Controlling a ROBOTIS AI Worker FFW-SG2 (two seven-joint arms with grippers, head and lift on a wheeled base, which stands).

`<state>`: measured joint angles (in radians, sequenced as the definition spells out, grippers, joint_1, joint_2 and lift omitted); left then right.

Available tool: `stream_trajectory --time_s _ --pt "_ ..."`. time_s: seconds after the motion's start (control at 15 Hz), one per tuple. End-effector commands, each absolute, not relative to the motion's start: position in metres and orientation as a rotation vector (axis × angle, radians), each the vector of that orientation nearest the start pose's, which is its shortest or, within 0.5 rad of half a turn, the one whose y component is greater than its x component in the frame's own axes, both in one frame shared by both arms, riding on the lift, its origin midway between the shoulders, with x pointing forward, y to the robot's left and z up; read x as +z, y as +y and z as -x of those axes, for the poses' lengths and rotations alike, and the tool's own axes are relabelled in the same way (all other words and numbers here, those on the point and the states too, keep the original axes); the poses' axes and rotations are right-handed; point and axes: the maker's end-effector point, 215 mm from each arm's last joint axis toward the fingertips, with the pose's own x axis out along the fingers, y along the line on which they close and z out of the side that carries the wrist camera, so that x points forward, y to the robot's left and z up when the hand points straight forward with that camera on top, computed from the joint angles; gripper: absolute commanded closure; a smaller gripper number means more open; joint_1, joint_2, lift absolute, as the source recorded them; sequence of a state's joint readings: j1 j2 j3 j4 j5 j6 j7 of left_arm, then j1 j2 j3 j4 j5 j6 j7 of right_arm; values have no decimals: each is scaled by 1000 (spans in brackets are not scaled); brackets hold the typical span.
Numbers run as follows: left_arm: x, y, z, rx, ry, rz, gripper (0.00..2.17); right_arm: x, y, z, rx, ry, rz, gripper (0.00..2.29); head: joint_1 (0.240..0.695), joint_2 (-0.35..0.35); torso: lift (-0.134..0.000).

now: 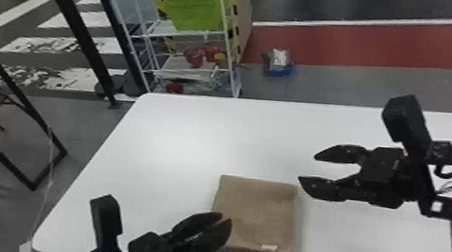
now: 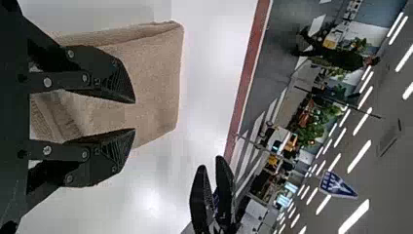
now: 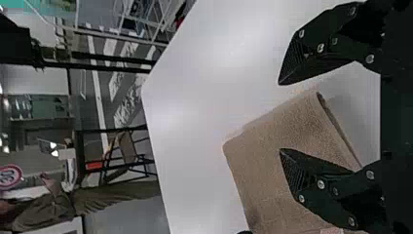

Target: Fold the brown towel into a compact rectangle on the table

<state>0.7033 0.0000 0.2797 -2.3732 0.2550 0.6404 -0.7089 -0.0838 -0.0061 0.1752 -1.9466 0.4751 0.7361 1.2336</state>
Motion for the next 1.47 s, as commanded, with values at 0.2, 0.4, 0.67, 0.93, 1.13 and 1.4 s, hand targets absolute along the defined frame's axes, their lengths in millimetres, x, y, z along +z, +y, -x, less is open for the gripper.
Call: stream_trajectory --time_s 0.2,0.4,0.67,0.93,1.13,1.4 --pt "-314 209 -359 -486 283 229 22 -299 -102 -458 865 339 16 66 695 195 -123" --pt "-297 224 -373 -402 236 190 26 -286 -138 -439 726 206 71 70 695 154 -123" --pt "-292 223 -392 -281 191 129 29 -261 -159 -417 605 57 74 76 695 110 -123" --pt "-274 227 -402 -117 72 103 29 -245 -180 -396 506 -55 61 76 695 87 -123" --pt "-256 229 -400 -55 -36 85 29 -254 -190 -393 463 -49 45 73 695 75 -123" --pt "-235 219 -392 -27 -193 64 29 -267 -200 -389 413 -48 41 73 695 49 -123"
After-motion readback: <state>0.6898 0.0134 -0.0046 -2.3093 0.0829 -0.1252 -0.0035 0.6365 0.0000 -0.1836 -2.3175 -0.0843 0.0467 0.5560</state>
